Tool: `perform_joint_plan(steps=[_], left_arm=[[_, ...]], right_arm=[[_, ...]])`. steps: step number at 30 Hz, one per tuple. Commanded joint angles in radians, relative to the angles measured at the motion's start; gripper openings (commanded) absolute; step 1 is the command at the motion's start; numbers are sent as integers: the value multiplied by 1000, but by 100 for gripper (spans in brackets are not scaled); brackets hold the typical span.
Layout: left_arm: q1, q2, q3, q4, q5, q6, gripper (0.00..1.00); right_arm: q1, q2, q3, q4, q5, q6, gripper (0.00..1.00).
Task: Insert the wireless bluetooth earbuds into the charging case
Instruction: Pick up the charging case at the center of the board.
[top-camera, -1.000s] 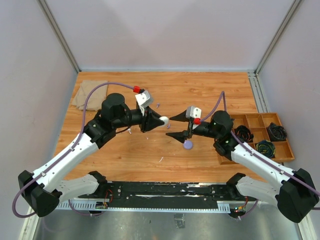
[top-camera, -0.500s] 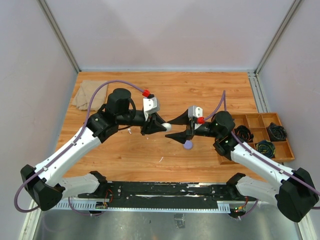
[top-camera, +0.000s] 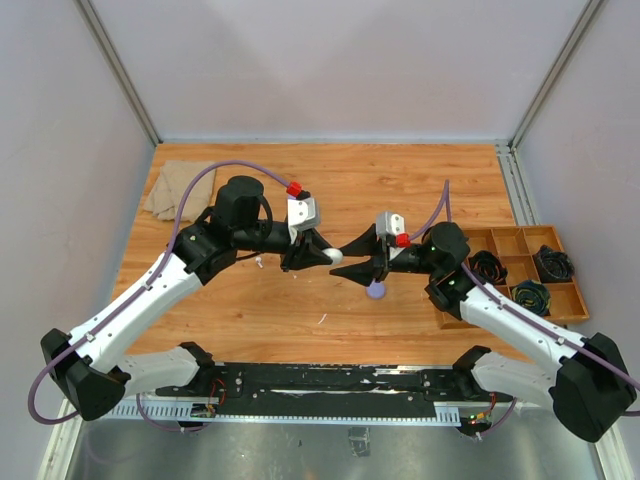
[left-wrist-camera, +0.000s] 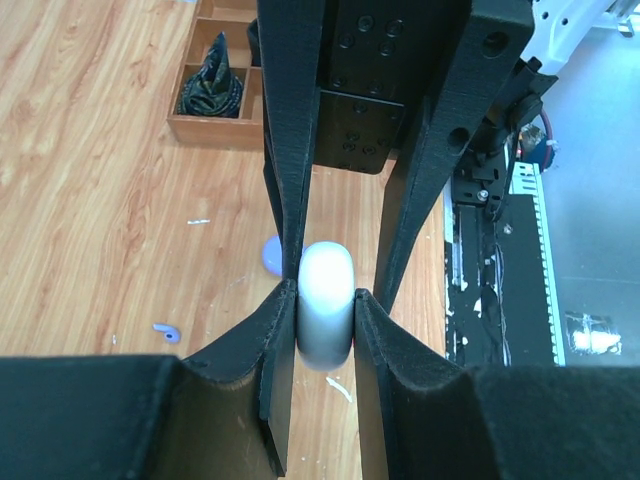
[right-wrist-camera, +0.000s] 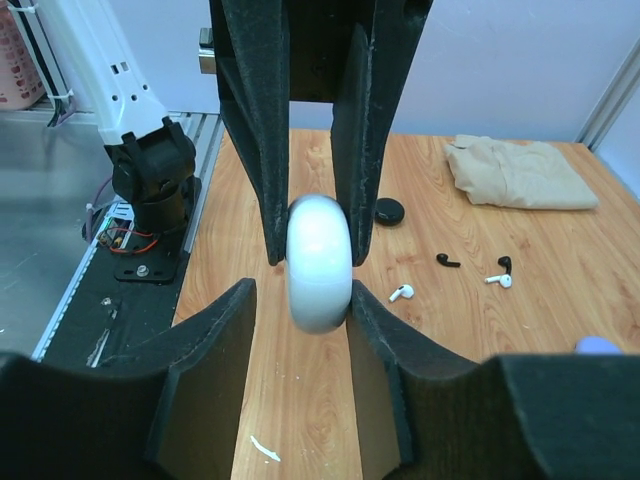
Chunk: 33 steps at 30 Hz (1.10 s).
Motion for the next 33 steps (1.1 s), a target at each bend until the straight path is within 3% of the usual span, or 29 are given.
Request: perform_joint_plan(steps=[1, 11, 21, 27, 33], left_arm=[[-11, -15, 38, 2, 22, 16, 2], [-21, -15, 38, 5, 27, 17, 2], [-23, -21, 29, 13, 22, 10, 5], [-23, -49, -9, 47, -15, -6, 27], [-23, -88, -51, 94, -65, -22, 56]], right_arm=[[-22, 7, 2, 41, -33, 20, 41], [-23, 23, 2, 65, -34, 36, 33], [-24, 24, -8, 74, -38, 37, 18], [-24, 20, -14, 83, -45, 37, 7], [-26, 10, -20, 87, -31, 37, 4]])
